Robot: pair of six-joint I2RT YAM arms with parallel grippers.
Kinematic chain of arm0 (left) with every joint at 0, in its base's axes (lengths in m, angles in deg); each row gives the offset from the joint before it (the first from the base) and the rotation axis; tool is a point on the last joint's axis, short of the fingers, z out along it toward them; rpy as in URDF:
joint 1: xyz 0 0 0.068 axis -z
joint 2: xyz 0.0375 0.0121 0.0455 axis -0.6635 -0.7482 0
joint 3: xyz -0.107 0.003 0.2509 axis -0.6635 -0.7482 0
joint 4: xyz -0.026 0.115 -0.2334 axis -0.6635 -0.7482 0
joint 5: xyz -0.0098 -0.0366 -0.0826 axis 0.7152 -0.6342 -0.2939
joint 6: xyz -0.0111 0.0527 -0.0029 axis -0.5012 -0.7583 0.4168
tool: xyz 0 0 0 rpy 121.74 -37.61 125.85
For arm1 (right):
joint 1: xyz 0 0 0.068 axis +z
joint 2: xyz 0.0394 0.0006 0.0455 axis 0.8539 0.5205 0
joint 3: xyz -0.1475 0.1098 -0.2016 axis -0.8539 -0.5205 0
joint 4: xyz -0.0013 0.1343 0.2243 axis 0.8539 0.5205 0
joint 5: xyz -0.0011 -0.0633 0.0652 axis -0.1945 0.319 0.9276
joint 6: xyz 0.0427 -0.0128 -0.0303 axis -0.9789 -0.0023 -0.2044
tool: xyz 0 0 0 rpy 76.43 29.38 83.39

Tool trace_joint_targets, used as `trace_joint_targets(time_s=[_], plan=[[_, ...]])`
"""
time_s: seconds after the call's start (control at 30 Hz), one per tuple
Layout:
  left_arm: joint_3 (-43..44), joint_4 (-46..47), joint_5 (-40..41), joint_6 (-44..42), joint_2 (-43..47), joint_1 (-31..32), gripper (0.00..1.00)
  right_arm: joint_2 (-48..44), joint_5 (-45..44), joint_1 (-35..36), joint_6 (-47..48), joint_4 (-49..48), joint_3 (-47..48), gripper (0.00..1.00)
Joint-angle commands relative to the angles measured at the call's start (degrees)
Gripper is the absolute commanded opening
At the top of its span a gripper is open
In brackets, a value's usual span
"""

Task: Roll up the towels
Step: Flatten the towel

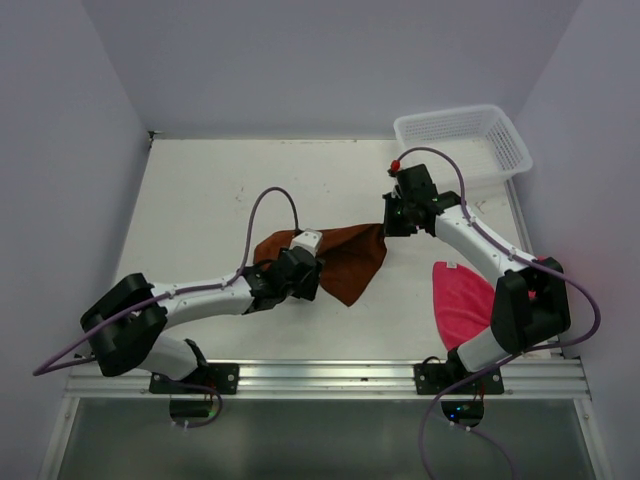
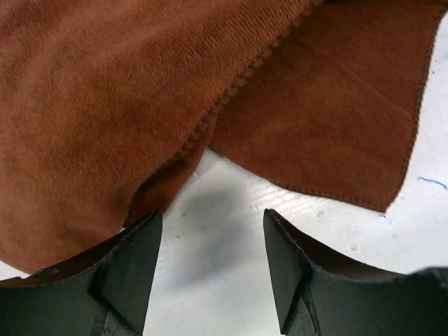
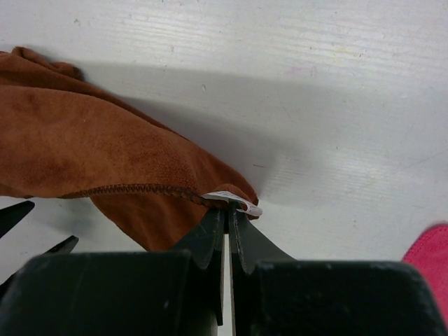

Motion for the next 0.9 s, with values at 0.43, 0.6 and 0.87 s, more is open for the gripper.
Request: trace_joint_targets(time_s=[0.43,0.6,0.87], plan=[[4.9,5.4,12.1,-3.1,-10.8,0.3,0.41,0.6,1.8,-1.0,-0.5,-2.0,-0.3,0.0],[5.0,4.3,14.2,-2.1,-11.5,0.3,0.21,0.7,1.2,-1.3,-0.3,-1.8,-0.2,0.0],[4.0,-1.0,19.1,0.4,-6.0,0.3,0.0,-0.3,0.8,-1.6,-0.3,-0.6,0.3,0.0]])
